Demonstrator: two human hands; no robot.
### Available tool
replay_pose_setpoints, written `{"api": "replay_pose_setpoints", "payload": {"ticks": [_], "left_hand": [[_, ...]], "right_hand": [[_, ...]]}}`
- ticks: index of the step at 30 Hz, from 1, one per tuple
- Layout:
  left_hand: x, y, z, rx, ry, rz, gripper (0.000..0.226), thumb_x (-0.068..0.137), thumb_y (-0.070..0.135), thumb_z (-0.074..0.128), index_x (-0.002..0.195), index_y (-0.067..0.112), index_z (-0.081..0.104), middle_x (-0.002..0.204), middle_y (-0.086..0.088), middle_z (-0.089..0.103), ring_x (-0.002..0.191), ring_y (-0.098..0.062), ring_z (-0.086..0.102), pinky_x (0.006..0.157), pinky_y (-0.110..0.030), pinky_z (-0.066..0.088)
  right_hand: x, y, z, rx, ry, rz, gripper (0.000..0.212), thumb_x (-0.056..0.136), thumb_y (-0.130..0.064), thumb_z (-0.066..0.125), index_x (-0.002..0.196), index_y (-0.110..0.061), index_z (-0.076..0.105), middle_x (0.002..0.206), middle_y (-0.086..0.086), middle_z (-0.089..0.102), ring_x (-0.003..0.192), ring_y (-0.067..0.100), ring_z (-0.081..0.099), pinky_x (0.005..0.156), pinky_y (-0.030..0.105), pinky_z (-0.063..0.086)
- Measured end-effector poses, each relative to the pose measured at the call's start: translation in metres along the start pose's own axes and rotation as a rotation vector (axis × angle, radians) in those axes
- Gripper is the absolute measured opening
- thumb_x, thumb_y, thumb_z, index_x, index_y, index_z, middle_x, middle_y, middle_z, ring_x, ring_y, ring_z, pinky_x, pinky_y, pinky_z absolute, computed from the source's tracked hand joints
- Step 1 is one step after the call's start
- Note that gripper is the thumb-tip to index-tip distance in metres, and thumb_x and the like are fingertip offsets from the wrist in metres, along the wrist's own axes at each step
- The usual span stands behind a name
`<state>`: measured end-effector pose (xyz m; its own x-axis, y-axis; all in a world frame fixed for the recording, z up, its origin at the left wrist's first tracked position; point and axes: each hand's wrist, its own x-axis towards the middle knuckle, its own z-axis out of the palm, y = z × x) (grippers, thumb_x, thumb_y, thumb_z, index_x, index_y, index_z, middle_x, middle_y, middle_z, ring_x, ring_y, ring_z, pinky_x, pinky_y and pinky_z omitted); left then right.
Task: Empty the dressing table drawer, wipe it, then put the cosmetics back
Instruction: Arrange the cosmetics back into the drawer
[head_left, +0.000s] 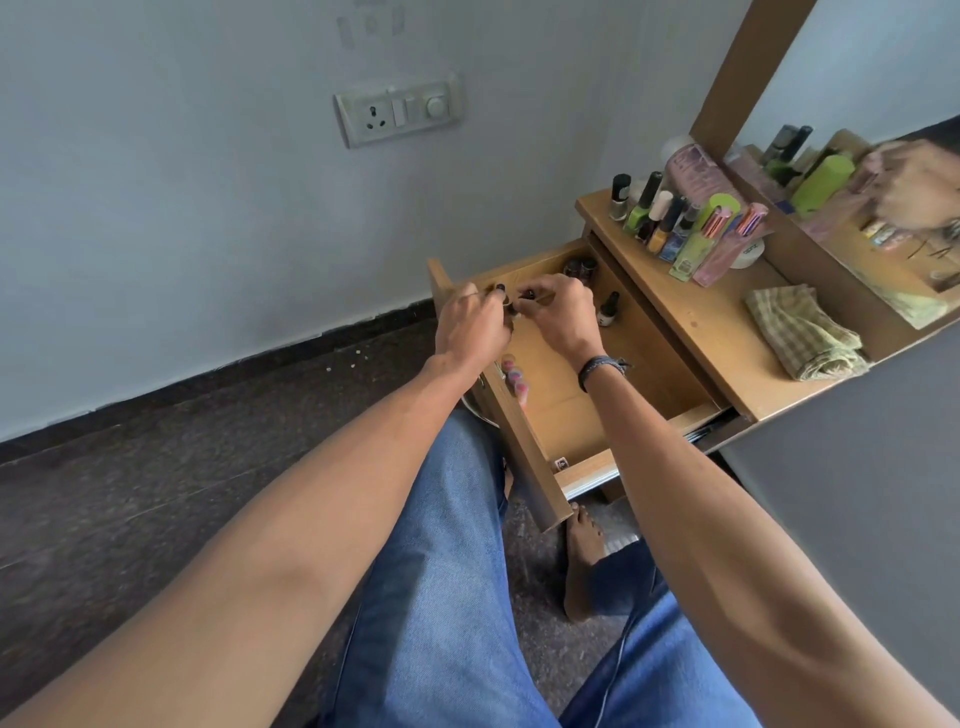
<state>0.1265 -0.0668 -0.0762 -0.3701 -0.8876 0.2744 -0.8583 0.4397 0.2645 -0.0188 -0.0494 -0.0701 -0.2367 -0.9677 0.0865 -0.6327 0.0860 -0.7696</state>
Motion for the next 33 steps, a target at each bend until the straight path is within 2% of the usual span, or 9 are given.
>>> {"api": "replay_pose_setpoints", "payload": {"ticks": [4,8,12,20,24,26,28,30,33], "left_hand": [[-0.005,-0.003,0.003,-0.116,0.078,0.011,0.038,0.085,0.006,0.061,0.123,0.001,0.063,0.112,-0.014,0.072,0.104,-0.029,0.058,0.090,-0.036,0.050],[-0.008,-0.004,0.003,-0.104,0.252,-0.010,0.055,0.077,0.001,0.047,0.131,-0.002,0.055,0.123,-0.015,0.064,0.116,-0.029,0.051,0.107,-0.040,0.042],[-0.010,-0.004,0.006,-0.167,0.291,-0.176,0.061,0.081,0.001,0.053,0.141,0.001,0.045,0.138,-0.014,0.052,0.129,-0.031,0.042,0.112,-0.043,0.036],[-0.010,-0.005,0.013,-0.278,0.273,-0.337,0.062,0.085,0.008,0.053,0.145,0.004,0.039,0.151,-0.014,0.040,0.132,-0.033,0.038,0.111,-0.046,0.036],[-0.010,-0.003,0.015,-0.384,0.270,-0.411,0.063,0.086,0.008,0.054,0.147,0.007,0.039,0.153,-0.012,0.037,0.132,-0.032,0.037,0.111,-0.045,0.037],[-0.010,-0.003,0.016,-0.409,0.267,-0.433,0.063,0.086,0.008,0.054,0.147,0.008,0.039,0.154,-0.012,0.036,0.132,-0.031,0.036,0.111,-0.044,0.038],[-0.010,-0.004,0.017,-0.429,0.260,-0.442,0.063,0.086,0.009,0.054,0.147,0.008,0.039,0.154,-0.011,0.036,0.132,-0.031,0.036,0.111,-0.045,0.038],[-0.010,-0.004,0.017,-0.445,0.257,-0.446,0.062,0.087,0.010,0.054,0.147,0.009,0.039,0.154,-0.011,0.036,0.133,-0.030,0.036,0.110,-0.044,0.039],[-0.010,-0.004,0.016,-0.449,0.261,-0.447,0.060,0.088,0.012,0.054,0.147,0.010,0.040,0.154,-0.011,0.037,0.134,-0.029,0.036,0.108,-0.041,0.041]], "right_hand": [[0.002,-0.001,0.008,-0.031,0.003,0.006,0.014,0.088,-0.016,0.078,0.101,-0.020,0.078,0.098,-0.002,0.074,0.084,0.010,0.067,0.079,0.028,0.056],[0.003,-0.002,0.021,-0.096,-0.051,-0.028,0.017,0.085,-0.017,0.079,0.101,-0.019,0.078,0.100,-0.001,0.074,0.086,0.015,0.067,0.081,0.034,0.056],[0.002,0.001,0.034,-0.118,-0.075,-0.037,0.017,0.086,-0.022,0.079,0.102,-0.018,0.077,0.103,0.000,0.073,0.087,0.016,0.066,0.077,0.032,0.053],[0.000,0.013,0.051,-0.127,-0.126,-0.021,0.024,0.085,-0.016,0.077,0.108,-0.022,0.072,0.101,0.000,0.069,0.091,0.020,0.066,0.079,0.036,0.056],[0.001,0.015,0.049,-0.148,-0.117,0.086,0.015,0.087,-0.006,0.065,0.088,-0.021,0.063,0.092,-0.001,0.067,0.084,0.022,0.064,0.071,0.033,0.052],[0.003,0.014,0.048,-0.180,-0.199,0.097,0.020,0.086,-0.007,0.062,0.078,-0.025,0.064,0.090,0.000,0.069,0.083,0.023,0.064,0.074,0.035,0.054],[0.006,0.016,0.047,-0.206,-0.292,0.083,0.023,0.086,-0.007,0.062,0.076,-0.027,0.068,0.089,-0.001,0.070,0.084,0.023,0.065,0.073,0.031,0.051],[0.008,0.019,0.046,-0.193,-0.344,0.077,0.022,0.087,-0.007,0.064,0.080,-0.025,0.075,0.089,-0.002,0.071,0.082,0.021,0.065,0.065,0.023,0.045],[0.012,0.019,0.045,-0.172,-0.400,0.025,0.024,0.090,-0.009,0.064,0.099,-0.023,0.082,0.089,-0.004,0.072,0.079,0.016,0.061,0.059,0.017,0.038]]}}
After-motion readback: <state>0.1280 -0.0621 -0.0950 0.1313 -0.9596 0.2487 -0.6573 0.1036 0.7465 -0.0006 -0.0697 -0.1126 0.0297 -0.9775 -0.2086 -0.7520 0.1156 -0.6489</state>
